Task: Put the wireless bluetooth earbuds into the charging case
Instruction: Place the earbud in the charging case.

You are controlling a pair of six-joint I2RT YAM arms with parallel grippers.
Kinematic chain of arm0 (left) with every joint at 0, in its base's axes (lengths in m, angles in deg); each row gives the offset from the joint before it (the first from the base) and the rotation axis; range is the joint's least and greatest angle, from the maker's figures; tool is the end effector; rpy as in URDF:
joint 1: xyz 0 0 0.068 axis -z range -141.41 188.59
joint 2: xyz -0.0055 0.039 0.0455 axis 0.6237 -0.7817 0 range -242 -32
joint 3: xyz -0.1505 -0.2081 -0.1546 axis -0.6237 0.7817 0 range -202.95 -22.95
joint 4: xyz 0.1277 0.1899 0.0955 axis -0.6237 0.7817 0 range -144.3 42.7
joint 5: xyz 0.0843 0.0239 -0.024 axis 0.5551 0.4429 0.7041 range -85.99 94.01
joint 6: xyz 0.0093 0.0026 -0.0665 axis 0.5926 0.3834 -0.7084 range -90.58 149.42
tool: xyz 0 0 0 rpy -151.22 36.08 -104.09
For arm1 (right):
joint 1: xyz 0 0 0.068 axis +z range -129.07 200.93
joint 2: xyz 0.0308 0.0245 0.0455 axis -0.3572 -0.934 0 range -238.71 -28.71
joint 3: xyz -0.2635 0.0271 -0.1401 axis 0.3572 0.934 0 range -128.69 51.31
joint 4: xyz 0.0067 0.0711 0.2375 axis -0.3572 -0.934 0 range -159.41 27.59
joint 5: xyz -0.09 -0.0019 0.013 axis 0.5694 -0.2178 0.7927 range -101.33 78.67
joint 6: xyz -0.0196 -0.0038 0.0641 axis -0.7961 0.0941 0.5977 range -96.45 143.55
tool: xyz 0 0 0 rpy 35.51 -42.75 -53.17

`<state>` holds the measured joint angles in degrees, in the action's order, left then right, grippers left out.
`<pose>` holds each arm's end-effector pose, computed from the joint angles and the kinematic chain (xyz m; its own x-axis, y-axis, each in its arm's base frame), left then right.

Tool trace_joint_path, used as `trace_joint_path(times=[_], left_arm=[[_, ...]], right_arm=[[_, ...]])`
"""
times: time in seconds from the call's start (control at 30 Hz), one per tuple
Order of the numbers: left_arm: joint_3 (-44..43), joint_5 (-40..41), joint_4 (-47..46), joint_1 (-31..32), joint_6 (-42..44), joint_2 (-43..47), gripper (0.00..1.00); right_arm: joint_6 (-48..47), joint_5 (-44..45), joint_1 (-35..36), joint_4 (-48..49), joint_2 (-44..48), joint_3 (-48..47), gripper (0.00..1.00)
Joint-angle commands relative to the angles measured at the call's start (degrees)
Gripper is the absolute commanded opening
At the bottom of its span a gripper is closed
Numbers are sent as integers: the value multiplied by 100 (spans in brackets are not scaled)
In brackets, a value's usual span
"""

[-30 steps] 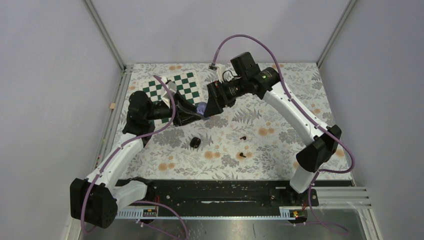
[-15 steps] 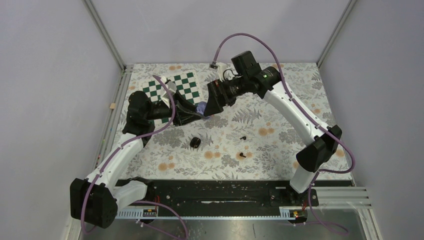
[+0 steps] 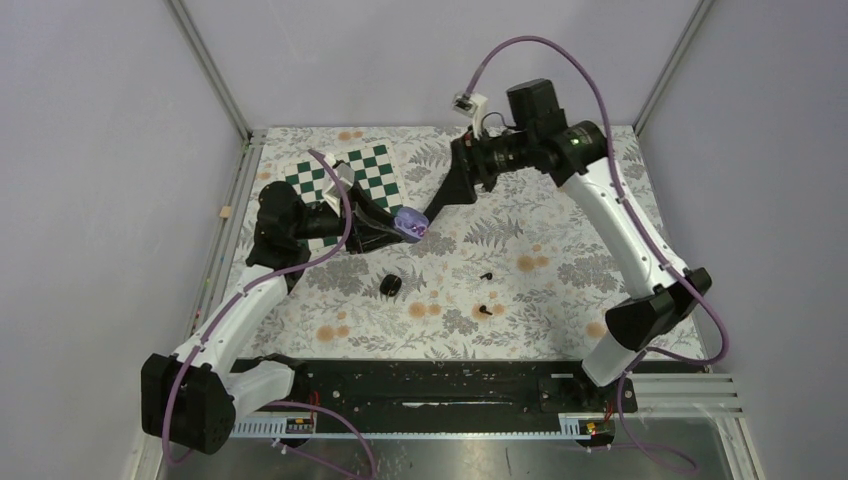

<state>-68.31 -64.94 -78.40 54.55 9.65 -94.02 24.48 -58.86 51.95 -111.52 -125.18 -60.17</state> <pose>0.1916 -0.1069 0.3746 -0.2171 -0.0643 -0.9740 0.9724 0.0734 -0.2216 0.2808 0.2149 0.4592 -0.4945 -0.2846 -0.8213 -0.8635 0.2685 0.4269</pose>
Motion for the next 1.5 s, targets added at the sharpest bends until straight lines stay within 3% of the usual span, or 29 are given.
trace_joint_path(times=[0.0, 0.1, 0.23, 0.43, 0.6, 1.47], left_arm=[[-280, -401, -289, 11, 6, -52, 0], [-363, -481, -41, 1, 244, -75, 0], [-435, -583, 187, -9, 418, -71, 0], [-686, -746, 1101, -7, 1268, -19, 0], [-733, -760, 1379, -3, 1618, 47, 0], [-632, -658, 1276, 3, 1652, 164, 0]], right_arm=[[-1459, -349, -173, -447, 670, 16, 69], [-2090, -301, -138, -296, 1055, 600, 49], [-2650, -38, 91, 204, 1517, 1254, 42], [-3050, 196, 531, 288, 1550, 1375, 34], [-3230, 432, 793, 343, 1531, 1377, 33], [-3200, 827, 1206, 470, 997, 1156, 35]])
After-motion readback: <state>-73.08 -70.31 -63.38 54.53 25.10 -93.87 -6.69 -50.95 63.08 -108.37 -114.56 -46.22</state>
